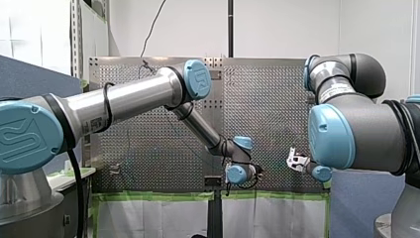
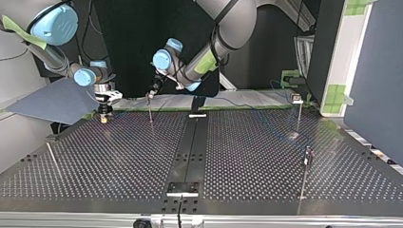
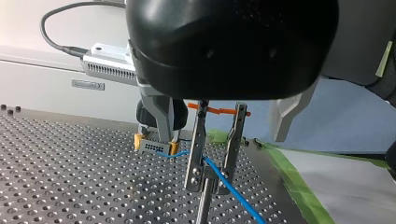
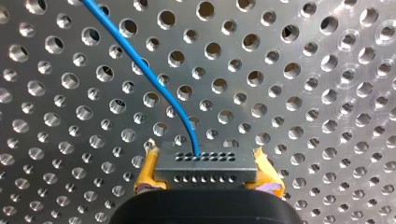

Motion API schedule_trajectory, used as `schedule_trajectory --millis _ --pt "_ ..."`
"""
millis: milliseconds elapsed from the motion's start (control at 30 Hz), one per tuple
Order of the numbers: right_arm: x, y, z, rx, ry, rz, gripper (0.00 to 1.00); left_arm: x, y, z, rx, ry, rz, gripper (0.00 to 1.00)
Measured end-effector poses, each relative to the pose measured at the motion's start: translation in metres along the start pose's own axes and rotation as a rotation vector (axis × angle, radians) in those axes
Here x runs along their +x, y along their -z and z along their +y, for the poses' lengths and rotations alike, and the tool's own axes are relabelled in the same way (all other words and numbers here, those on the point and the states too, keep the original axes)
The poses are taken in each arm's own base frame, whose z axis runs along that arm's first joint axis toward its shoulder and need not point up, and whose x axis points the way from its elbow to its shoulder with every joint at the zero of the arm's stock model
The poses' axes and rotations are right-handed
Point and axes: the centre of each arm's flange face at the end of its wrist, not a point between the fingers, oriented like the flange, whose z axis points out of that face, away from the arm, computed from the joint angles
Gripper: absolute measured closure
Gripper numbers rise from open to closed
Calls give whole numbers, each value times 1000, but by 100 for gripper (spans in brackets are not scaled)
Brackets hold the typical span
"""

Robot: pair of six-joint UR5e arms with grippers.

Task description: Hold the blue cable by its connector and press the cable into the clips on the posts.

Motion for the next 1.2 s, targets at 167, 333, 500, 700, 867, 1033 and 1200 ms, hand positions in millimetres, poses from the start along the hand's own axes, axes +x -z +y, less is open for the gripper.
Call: schedule_trajectory --millis 167,333,500,700,867,1033,1200 --pt "0 0 0 0 1 -1 100 0 0 0 0 0 0 1" --pt "0 0 0 -1 1 -1 100 0 0 0 -1 -1 1 1" --pt "0 0 0 -2 0 -2 100 4 5 -2 -3 -26 25 1" --pt "0 0 1 -4 0 -3 100 -5 16 -3 -8 -61 39 1" --pt "0 0 1 -4 0 -3 100 -26 25 -6 -12 -57 -4 1" --pt "0 0 0 -4 0 -3 100 -45 31 -3 -28 -46 -45 1" --pt "0 0 0 -3 0 -4 100 -63 36 5 -64 -26 -85 1"
